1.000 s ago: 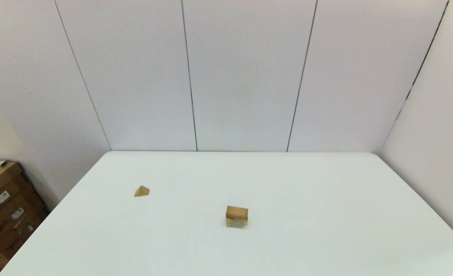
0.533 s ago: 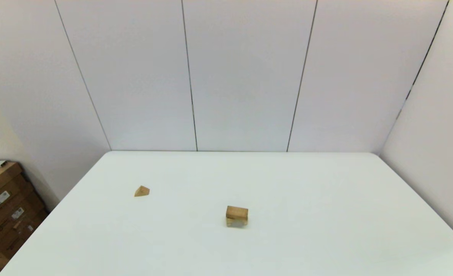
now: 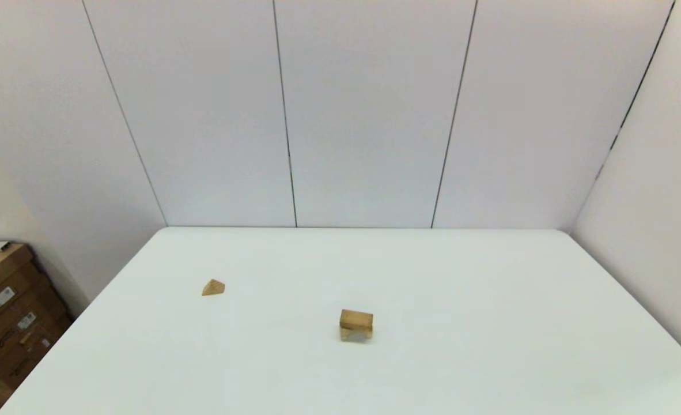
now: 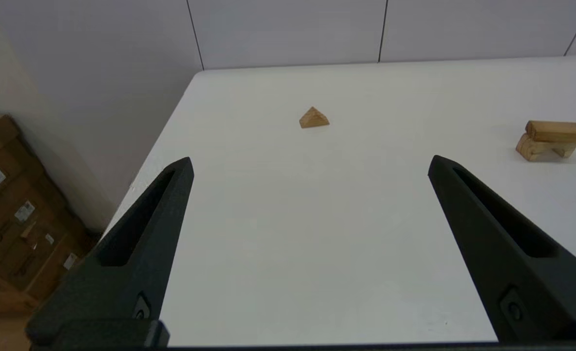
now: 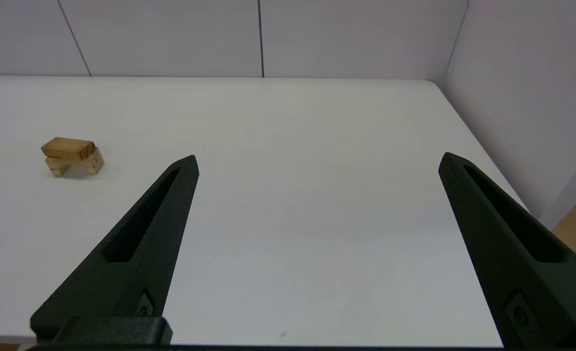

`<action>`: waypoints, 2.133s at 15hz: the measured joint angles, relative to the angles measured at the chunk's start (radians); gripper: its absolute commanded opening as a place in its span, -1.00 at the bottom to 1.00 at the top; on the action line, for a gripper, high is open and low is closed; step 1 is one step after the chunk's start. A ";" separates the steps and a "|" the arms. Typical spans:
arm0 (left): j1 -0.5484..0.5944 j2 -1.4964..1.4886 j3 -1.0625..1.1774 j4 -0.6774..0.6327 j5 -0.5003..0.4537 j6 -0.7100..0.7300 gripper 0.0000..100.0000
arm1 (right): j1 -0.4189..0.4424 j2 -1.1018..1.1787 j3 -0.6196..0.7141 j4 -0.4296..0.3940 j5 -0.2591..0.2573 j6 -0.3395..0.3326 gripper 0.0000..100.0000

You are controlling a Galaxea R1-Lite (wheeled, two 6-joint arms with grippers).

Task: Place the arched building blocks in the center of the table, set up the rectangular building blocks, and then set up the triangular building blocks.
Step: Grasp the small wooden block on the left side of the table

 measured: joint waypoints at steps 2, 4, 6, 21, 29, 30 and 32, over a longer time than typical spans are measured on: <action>0.000 0.076 -0.080 0.048 -0.005 -0.038 1.00 | 0.000 0.000 0.000 0.000 0.000 0.000 1.00; 0.000 0.202 -0.175 0.056 -0.009 -0.074 1.00 | 0.000 0.000 0.000 -0.001 0.000 0.000 1.00; 0.000 0.328 -0.281 0.052 -0.019 -0.098 1.00 | 0.000 0.000 0.000 -0.001 0.000 0.000 1.00; 0.029 1.555 -0.817 -0.090 -0.113 0.191 1.00 | 0.000 0.001 0.000 0.000 0.000 0.000 1.00; 0.148 2.094 -1.159 -0.130 -0.280 0.550 1.00 | 0.000 0.001 0.000 0.000 0.000 0.000 1.00; 0.151 2.117 -1.183 -0.097 -0.318 0.589 1.00 | 0.000 0.001 0.000 0.000 0.000 0.000 1.00; 0.154 2.144 -1.226 -0.016 -0.374 0.651 1.00 | 0.000 0.001 0.000 0.000 0.000 0.000 1.00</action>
